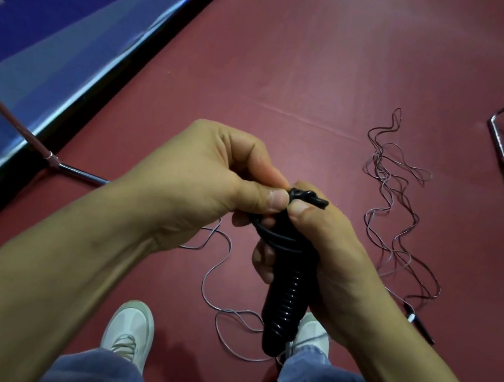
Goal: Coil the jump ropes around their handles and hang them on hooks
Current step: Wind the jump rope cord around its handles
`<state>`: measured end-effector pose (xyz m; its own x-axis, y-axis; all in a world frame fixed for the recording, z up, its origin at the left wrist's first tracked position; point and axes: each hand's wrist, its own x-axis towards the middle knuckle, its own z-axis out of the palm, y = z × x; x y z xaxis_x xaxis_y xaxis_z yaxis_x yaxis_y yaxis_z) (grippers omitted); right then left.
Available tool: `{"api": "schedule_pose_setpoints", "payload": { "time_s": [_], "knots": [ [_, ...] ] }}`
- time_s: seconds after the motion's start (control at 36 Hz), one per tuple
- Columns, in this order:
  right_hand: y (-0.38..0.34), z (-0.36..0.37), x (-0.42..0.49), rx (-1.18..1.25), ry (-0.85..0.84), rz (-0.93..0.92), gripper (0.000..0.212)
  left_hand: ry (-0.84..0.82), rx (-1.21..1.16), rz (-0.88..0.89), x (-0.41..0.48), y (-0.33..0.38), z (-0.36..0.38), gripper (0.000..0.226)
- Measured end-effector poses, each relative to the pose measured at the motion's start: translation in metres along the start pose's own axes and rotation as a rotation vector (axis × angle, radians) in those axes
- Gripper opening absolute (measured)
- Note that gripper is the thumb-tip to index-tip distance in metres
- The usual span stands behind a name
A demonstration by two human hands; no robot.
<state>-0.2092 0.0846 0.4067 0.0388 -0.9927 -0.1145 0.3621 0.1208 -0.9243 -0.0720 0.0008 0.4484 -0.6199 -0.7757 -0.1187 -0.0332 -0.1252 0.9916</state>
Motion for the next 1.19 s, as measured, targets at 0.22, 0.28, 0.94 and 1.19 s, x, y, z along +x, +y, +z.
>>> {"api": "schedule_pose_setpoints", "payload": {
  "time_s": [0.22, 0.28, 0.94, 1.19],
  "knots": [
    [-0.005, -0.001, -0.001, 0.122, 0.040, -0.019, 0.031, 0.046, -0.018, 0.038, -0.011, -0.001, 0.004, 0.017],
    [-0.005, -0.003, 0.000, 0.114, 0.071, -0.018, 0.042, 0.046, 0.025, 0.043, -0.012, 0.000, 0.004, 0.018],
    [-0.001, 0.000, 0.002, 0.020, 0.050, -0.024, 0.020, 0.154, 0.223, 0.149, -0.017, 0.010, 0.002, 0.029],
    [-0.002, 0.000, 0.005, -0.049, 0.079, 0.002, 0.050, 0.182, 0.318, 0.152, -0.013, 0.009, 0.009, 0.037]
  ]
}}
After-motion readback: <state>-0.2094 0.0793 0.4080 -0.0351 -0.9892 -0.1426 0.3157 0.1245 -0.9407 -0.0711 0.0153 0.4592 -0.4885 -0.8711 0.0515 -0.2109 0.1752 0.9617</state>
